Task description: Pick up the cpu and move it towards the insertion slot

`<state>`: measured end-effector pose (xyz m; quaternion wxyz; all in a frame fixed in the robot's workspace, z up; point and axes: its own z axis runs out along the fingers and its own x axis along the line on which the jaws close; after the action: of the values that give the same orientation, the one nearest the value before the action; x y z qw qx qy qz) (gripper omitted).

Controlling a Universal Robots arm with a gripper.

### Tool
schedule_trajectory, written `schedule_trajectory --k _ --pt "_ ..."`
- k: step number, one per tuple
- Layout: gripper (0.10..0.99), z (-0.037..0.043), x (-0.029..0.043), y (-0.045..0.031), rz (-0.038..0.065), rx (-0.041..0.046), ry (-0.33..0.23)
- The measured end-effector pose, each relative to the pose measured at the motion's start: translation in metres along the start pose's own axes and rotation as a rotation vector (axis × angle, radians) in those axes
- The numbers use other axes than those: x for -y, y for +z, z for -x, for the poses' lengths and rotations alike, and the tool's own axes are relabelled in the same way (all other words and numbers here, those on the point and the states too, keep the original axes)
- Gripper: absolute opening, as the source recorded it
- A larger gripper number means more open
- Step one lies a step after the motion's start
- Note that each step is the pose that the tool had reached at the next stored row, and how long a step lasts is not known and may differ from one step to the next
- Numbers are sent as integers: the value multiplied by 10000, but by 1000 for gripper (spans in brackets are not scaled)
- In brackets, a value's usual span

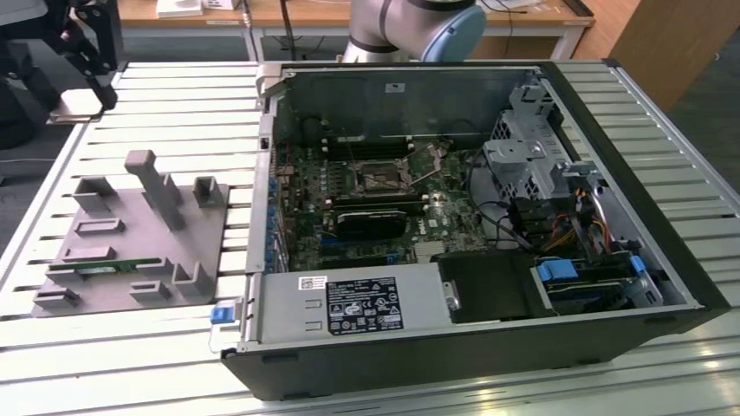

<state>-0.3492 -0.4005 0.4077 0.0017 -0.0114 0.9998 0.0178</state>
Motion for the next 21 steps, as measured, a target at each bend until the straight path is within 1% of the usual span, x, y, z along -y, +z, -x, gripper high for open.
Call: schedule_trajectory --k 21 --pt "541 474 6 2 -1 -1 1"
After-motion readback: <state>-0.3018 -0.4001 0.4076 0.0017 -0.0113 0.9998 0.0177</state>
